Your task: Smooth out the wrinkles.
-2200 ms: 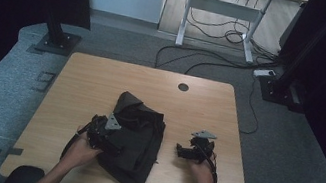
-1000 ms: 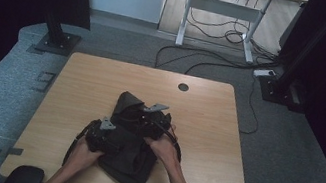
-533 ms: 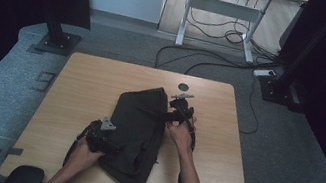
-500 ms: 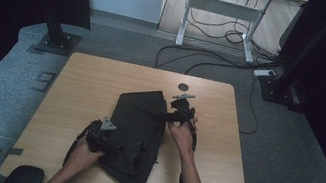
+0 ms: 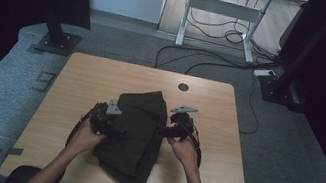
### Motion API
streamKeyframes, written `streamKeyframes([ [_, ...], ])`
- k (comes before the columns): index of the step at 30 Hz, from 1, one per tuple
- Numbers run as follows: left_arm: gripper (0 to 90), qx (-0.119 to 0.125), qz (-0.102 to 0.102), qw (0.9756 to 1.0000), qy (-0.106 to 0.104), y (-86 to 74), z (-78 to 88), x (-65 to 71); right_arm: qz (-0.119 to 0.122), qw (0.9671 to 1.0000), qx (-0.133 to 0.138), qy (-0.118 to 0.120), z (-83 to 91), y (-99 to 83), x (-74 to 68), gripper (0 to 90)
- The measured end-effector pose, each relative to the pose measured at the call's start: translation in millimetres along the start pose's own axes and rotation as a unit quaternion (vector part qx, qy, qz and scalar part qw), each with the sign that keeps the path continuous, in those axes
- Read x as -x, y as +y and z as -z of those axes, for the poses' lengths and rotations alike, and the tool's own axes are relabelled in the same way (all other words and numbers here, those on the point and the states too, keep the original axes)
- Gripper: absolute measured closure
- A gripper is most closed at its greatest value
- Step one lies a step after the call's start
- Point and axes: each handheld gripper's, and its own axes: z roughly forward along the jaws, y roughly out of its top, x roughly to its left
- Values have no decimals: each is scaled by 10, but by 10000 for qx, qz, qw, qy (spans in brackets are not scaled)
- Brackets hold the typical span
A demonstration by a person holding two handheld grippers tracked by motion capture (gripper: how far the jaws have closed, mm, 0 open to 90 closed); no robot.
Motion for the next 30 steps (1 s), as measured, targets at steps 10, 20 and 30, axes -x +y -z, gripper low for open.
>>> streamKeyframes([
  [10,4,-152,127,9993,306,491,-375,-323,280,9988,-28,392,194,-50,-466,130],
  [20,0,-646,199,9950,732,421,-745,-475,140,9974,-701,77,-113,-452,-676,65],
  [30,25,-814,303,9940,659,184,-670,-421,-107,9957,-913,103,-334,-507,-427,52],
])
